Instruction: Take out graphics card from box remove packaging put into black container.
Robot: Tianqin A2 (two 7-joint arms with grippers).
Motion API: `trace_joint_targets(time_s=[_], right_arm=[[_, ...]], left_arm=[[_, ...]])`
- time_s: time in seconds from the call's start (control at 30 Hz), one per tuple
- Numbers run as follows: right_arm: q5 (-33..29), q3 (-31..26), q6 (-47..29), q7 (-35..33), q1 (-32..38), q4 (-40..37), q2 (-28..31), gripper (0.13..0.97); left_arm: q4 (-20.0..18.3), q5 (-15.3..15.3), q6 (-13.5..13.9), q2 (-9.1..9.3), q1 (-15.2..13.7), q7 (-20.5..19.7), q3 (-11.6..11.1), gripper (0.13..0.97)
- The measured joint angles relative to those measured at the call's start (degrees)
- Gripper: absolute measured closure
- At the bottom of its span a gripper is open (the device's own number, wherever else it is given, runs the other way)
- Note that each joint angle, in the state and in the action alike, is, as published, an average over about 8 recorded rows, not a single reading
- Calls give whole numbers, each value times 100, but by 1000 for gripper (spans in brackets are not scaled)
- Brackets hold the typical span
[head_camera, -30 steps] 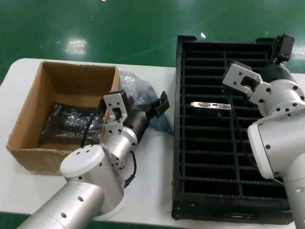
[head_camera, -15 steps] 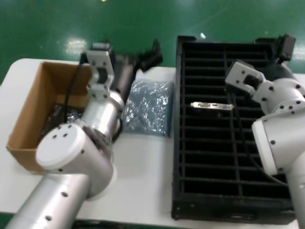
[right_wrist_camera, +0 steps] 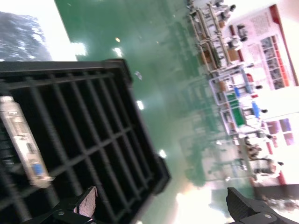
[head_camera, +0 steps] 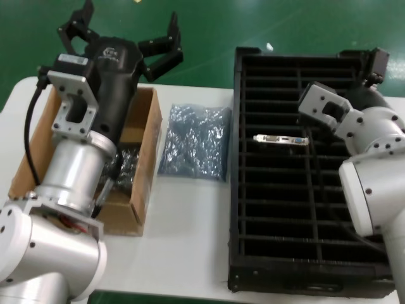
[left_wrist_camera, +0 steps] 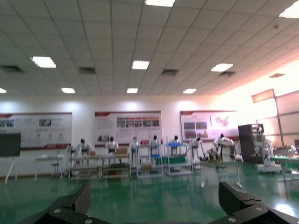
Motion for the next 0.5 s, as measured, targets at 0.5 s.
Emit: trace_joint_targets(time_s=[0.5], right_arm=[[2129, 201, 831, -782, -759, 136, 299, 129]], left_arm=[[17, 493, -91, -131, 475, -592, -76, 132]])
